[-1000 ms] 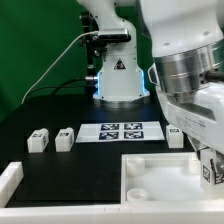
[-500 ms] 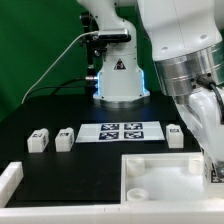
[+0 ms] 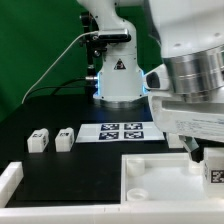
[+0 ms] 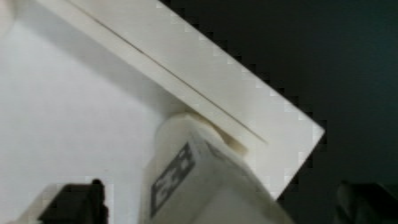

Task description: Assemble one leg

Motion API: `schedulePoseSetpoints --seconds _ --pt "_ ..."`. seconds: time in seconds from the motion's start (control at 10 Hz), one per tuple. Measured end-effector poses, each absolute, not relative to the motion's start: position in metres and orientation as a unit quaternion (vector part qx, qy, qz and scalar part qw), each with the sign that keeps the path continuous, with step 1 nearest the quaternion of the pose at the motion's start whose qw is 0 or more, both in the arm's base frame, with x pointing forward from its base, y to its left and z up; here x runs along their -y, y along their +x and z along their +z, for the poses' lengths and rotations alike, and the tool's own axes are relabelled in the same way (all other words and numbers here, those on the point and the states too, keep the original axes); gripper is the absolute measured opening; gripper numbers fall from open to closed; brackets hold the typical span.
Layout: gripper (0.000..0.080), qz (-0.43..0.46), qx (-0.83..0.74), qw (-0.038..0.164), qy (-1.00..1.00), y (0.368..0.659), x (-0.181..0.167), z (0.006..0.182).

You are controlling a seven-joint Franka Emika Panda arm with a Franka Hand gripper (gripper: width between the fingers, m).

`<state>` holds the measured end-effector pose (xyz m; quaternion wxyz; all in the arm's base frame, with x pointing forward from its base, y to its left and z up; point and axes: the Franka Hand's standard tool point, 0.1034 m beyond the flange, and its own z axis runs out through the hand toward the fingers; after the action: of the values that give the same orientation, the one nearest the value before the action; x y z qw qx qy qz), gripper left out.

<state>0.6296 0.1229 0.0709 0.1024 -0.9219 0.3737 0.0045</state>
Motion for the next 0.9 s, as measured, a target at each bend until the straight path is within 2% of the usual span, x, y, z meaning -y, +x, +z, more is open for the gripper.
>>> schedulePoseSetpoints --seconds 0.2,0.3,0.4,0.5,0.6,0.8,0.9 --pt "0.0649 -0.006 -0.268 0.100 -0.958 0.6293 -0.1218 0.0705" --pt "0.0649 -0.005 -0.144 0.073 -0.987 0.6264 -0.1210 0.0700" --pt "0.0649 -0.011 -0.071 0.059 -0.996 0.6292 -0.1215 0.0727" --pt "0.0649 -0.016 -0.007 0.052 -0.999 0.6305 -0.1211 0.0740" --pt "0.0649 -0.015 -0.018 0.053 -0.998 0.6304 -0.1213 0.0738" --pt "0.0381 -0.014 -0.044 0.054 -0.997 0.6303 -0.1215 0.0737" --pt "0.0299 -0.011 -0.090 0.054 -0.994 0.6302 -0.1196 0.0733"
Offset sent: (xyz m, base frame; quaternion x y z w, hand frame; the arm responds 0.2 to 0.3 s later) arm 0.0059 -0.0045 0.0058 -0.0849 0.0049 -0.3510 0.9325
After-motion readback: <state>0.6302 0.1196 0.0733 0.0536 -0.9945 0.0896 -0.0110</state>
